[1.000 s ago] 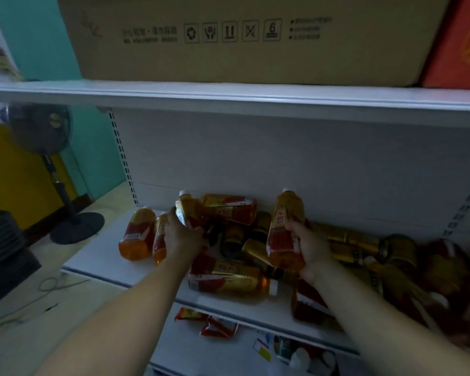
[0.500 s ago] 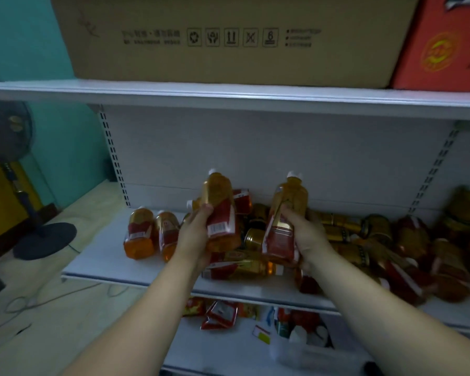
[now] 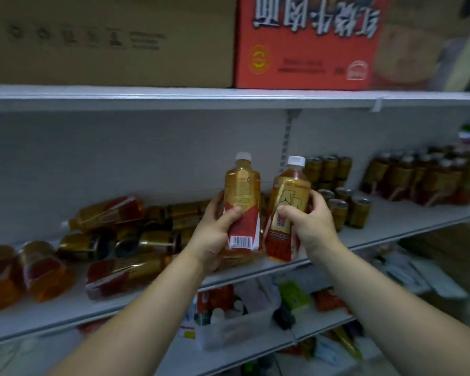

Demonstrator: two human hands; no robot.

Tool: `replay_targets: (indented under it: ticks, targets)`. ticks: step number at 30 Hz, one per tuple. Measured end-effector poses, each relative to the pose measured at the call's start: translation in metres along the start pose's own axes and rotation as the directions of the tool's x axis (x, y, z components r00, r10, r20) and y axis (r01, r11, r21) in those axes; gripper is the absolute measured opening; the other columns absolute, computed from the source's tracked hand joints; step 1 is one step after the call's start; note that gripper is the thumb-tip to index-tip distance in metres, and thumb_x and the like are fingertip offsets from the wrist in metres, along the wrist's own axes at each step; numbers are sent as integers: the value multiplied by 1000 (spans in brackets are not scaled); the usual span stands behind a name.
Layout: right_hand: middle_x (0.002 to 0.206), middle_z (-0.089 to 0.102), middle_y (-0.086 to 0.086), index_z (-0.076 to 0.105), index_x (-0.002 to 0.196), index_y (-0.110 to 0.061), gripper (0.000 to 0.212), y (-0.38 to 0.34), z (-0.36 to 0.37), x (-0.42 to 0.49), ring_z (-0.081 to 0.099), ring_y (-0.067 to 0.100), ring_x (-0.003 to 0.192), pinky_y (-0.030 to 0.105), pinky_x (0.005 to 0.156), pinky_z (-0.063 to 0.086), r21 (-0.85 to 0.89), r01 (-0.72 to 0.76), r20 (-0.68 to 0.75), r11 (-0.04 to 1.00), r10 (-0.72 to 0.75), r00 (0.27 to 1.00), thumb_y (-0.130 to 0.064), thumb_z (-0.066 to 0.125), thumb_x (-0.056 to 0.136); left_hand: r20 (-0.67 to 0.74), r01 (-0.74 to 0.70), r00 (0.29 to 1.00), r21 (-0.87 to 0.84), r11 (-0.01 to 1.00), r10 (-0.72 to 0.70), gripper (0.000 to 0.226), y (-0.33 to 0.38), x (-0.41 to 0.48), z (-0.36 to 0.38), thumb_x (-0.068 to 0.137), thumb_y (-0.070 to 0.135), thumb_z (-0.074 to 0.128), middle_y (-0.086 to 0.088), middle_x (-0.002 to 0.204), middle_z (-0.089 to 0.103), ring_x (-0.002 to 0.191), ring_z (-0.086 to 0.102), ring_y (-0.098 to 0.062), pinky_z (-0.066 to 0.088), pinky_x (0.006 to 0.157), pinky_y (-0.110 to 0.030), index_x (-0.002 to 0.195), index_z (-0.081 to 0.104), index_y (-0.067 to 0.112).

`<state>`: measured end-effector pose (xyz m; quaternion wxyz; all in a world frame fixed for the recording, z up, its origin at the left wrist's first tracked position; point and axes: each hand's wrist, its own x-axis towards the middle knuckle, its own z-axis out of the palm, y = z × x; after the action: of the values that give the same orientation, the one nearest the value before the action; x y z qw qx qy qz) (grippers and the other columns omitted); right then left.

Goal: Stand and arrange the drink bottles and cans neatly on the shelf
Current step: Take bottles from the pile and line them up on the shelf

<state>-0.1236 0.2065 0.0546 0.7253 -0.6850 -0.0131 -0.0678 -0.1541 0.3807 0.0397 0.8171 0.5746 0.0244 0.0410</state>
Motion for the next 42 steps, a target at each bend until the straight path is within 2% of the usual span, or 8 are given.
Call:
replay_targets:
  ticks: [5,11,13,17,24,33,38,42]
  targets:
    - [106,67,4,51,124,-20,60,-9,-114,18,66,24,96,44,81,57,-116,48,-109,992,-60,992,-5,78,73,125,62,990,36,997,-66,50,-26,19,109,92,20,57,-16,110,64,76,70,-26,59,62,-43,136,35,24]
    - [105,65,0,49,126,-25,63,-26,-273,36,64,20,97,38,77,55,-244,51,-162,968,-93,982,-3,76,73,238,168,958,-20,986,-158,34,-75,42,256,88,3,52,-17,91,64,73,66,-27,58,63,-39,122,48,0]
    - [108,63,-1,45,130,-26,69,-31,-319,40,62,18,98,35,76,53,-305,41,-192,951,-103,976,-6,77,72,228,159,961,10,987,-157,30,-92,50,299,87,2,54,-18,96,65,79,66,-30,58,71,-44,117,50,3]
    - [113,60,0,41,133,-26,76,-35,-390,55,60,21,102,39,82,52,-333,6,-242,943,-92,966,-6,79,71,131,71,988,123,990,-87,63,-123,70,360,79,-1,66,-14,116,57,101,61,-32,51,90,-55,132,35,15]
    - [104,53,-11,38,122,-34,69,-19,-459,109,53,17,103,38,83,47,-330,-8,-245,944,-78,967,-8,79,74,76,7,996,373,928,-38,77,-160,119,413,74,11,76,-5,118,55,103,57,-25,51,87,-51,136,33,22]
    - [121,54,-4,35,141,-31,84,31,-498,253,53,22,113,43,93,48,-414,-81,-219,906,-14,976,-15,82,73,142,-106,989,522,846,37,67,-211,239,462,73,10,77,6,107,56,99,54,-13,44,83,-32,129,44,22]
    - [110,51,-7,33,143,-26,85,54,-526,314,53,18,107,32,84,43,-445,-109,-175,889,33,984,-11,81,74,115,-50,993,519,853,-12,53,-245,288,493,73,4,77,15,92,54,79,51,2,42,67,-12,112,48,26]
    - [107,52,-9,37,137,-26,81,77,-546,350,55,22,113,42,94,48,-465,-127,-132,876,74,988,-9,81,72,129,-44,991,511,859,-26,61,-272,314,513,72,0,77,16,95,55,87,57,-2,43,65,-5,118,45,25]
